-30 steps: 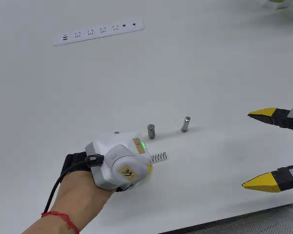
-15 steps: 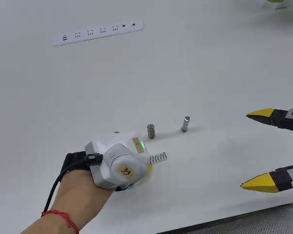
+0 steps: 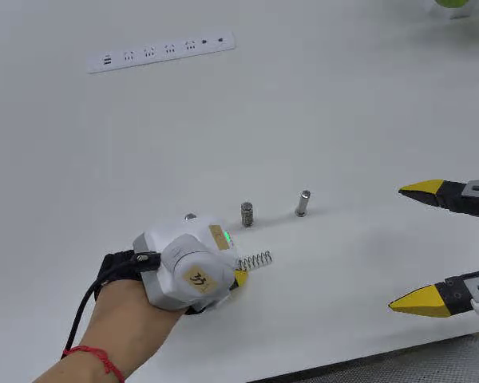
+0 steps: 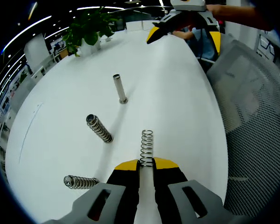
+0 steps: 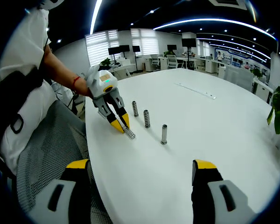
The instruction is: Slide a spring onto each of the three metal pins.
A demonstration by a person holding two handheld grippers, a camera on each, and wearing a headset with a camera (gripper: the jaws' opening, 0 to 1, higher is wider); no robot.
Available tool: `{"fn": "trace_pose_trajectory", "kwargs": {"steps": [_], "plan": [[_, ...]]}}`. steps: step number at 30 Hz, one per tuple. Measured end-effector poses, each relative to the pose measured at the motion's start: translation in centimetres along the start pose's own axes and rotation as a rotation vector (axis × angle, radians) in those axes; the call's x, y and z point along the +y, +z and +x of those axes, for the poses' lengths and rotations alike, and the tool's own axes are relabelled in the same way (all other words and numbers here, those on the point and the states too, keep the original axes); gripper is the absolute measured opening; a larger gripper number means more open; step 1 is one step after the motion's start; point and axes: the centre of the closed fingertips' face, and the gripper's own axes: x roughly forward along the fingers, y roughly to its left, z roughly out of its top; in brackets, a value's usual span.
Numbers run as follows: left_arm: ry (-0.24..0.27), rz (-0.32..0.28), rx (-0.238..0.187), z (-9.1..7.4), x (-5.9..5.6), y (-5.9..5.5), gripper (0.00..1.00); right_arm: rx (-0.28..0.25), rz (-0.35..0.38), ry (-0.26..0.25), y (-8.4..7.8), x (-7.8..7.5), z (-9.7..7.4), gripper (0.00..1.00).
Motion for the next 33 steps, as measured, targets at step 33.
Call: {"fn": "trace_pose_trajectory", "kwargs": {"steps": [33], "plan": [[0.028, -0.1, -0.25, -5.5, 0.1, 5.0, 0.11, -0.107, 0.014, 0.028, 7.0, 0.9, -0.1, 0.82]]}}
